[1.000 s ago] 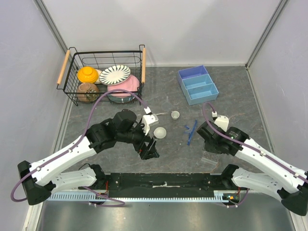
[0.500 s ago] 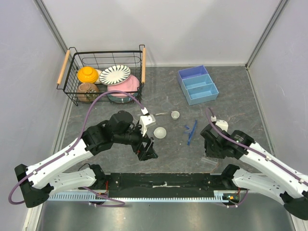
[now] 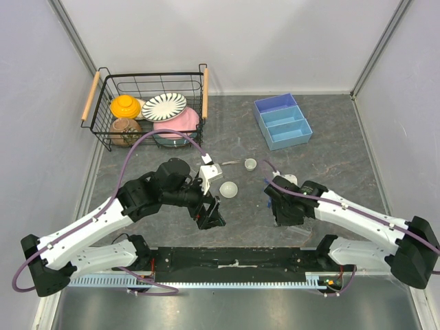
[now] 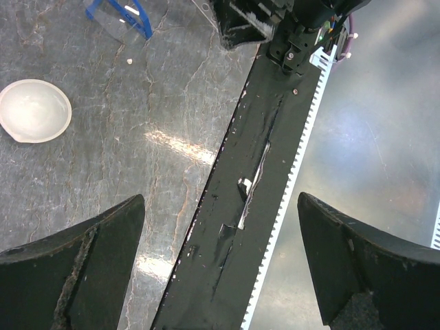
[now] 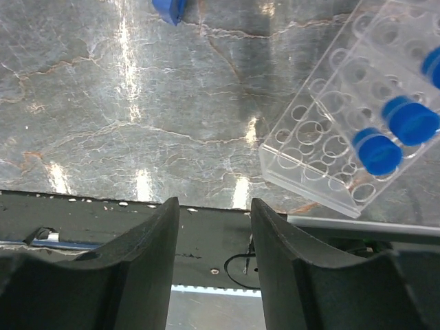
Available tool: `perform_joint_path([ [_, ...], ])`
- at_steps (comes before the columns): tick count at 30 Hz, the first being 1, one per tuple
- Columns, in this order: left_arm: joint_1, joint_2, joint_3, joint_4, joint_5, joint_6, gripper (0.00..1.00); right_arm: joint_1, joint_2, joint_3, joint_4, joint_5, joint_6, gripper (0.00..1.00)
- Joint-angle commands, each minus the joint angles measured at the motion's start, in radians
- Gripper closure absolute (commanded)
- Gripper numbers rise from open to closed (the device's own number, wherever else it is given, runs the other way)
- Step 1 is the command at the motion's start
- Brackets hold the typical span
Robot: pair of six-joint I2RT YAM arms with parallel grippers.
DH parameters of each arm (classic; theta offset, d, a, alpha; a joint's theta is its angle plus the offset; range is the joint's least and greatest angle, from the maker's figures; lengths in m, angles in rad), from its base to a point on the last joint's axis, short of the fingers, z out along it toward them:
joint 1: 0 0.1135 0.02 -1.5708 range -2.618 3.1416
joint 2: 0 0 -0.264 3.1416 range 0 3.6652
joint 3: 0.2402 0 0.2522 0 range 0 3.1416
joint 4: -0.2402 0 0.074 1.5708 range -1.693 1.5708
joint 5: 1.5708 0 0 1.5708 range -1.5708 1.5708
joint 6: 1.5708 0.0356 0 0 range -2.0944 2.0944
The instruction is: Organize the chemistry lab equipment
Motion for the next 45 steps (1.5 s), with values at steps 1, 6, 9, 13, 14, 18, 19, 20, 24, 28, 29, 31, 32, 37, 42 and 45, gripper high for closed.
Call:
perform_joint_path([
  [1, 0.004, -0.004, 0.006, 0.022, -0.003, -0.014, 0.02, 0.043, 0.043, -0.046, 0.098, -0.014, 0.025, 0.47],
  [6, 0.004, 0.010, 0.008, 0.018, -0.007, -0.002, 0.02, 0.109, 0.139, -0.049, 0.141, 0.025, 0.061, 0.47],
  [9, 0.004, 0.013, 0.008, 0.015, -0.010, 0.004, 0.02, 0.144, 0.188, -0.035, 0.120, 0.076, 0.081, 0.45],
  [13, 0.004, 0.016, 0.005, 0.015, -0.016, 0.009, 0.02, 0.176, 0.231, -0.032, 0.095, 0.136, 0.111, 0.44],
  [14, 0.004, 0.018, 0.005, 0.013, -0.018, 0.010, 0.02, 0.179, 0.235, -0.035, 0.089, 0.145, 0.127, 0.44],
  [18, 0.006, 0.025, 0.008, 0.010, -0.016, 0.015, 0.02, 0.184, 0.239, -0.044, 0.090, 0.185, 0.160, 0.43],
  [19, 0.006, 0.027, 0.009, 0.008, -0.018, 0.016, 0.02, 0.184, 0.242, -0.043, 0.089, 0.197, 0.167, 0.42],
  [20, 0.006, 0.029, 0.014, 0.008, -0.018, 0.018, 0.02, 0.182, 0.247, -0.043, 0.090, 0.216, 0.183, 0.42],
  [24, 0.006, 0.033, 0.019, 0.001, -0.023, 0.019, 0.02, 0.181, 0.300, -0.040, 0.087, 0.257, 0.229, 0.40],
  [28, 0.006, 0.036, 0.019, -0.004, -0.026, 0.018, 0.02, 0.182, 0.331, -0.043, 0.093, 0.277, 0.263, 0.40],
  [29, 0.006, 0.038, 0.019, -0.004, -0.026, 0.018, 0.02, 0.184, 0.333, -0.047, 0.096, 0.279, 0.265, 0.40],
  [31, 0.006, 0.044, 0.019, -0.004, -0.027, 0.015, 0.02, 0.182, 0.330, -0.052, 0.101, 0.291, 0.280, 0.39],
  [32, 0.006, 0.044, 0.022, -0.005, -0.029, 0.016, 0.02, 0.181, 0.327, -0.052, 0.100, 0.299, 0.286, 0.39],
  [37, 0.006, 0.061, 0.031, -0.005, -0.026, 0.012, 0.02, 0.150, 0.316, -0.057, 0.100, 0.325, 0.308, 0.37],
  [42, 0.006, 0.071, 0.039, -0.005, -0.023, 0.009, 0.02, 0.086, 0.322, -0.057, 0.101, 0.349, 0.308, 0.38],
  [45, 0.006, 0.076, 0.040, -0.005, -0.021, 0.004, 0.02, 0.077, 0.322, -0.029, 0.104, 0.348, 0.280, 0.38],
])
